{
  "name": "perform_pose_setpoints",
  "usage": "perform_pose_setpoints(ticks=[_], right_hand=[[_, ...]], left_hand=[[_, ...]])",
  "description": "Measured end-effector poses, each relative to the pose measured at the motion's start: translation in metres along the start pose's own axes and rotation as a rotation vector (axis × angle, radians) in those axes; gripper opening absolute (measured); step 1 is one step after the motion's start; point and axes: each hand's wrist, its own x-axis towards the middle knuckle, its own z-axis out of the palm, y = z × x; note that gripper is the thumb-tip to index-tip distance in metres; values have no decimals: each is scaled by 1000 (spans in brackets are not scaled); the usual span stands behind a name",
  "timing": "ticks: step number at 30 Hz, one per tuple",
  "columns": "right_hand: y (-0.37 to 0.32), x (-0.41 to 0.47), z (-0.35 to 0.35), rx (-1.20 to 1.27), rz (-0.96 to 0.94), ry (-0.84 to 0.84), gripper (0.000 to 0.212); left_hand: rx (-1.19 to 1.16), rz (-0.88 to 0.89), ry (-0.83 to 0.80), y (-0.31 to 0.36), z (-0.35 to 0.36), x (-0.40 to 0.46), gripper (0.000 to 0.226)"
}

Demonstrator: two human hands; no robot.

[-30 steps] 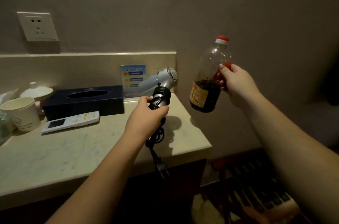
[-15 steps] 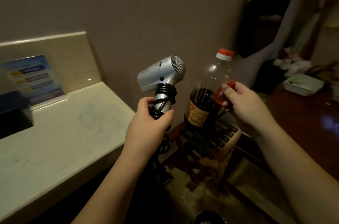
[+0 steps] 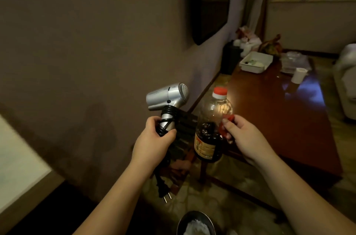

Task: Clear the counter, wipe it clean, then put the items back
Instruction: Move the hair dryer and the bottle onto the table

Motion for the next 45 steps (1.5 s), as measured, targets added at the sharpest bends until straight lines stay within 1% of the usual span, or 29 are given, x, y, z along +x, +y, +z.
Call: perform_pose_setpoints(ticks=[6, 12, 18, 22, 27, 35, 39, 45], right_hand=[[32, 50, -61, 1, 60, 32, 16], [73, 121, -128, -62, 102, 67, 15], [119, 189, -188, -60, 126, 110, 15], [143, 231, -215, -50, 148, 130, 16], [173, 286, -229, -17, 189, 164, 18], [216, 372, -230, -39, 203, 195, 13], [231, 403, -225, -43, 206, 225, 13], [248, 438, -220, -39, 198, 229, 13]], left_hand=[[78, -12, -83, 24, 84, 63, 40], [182, 20, -171, 47, 176, 138, 46], [211, 40, -239, 59, 268, 207, 45], [242, 36, -293, 61, 319, 250, 44], [294, 48, -320, 57, 368, 300, 46], [365, 69, -326, 43, 437, 377, 45], [394, 55, -324, 38, 462, 411, 45], [418, 117, -328, 32, 488, 449, 43]])
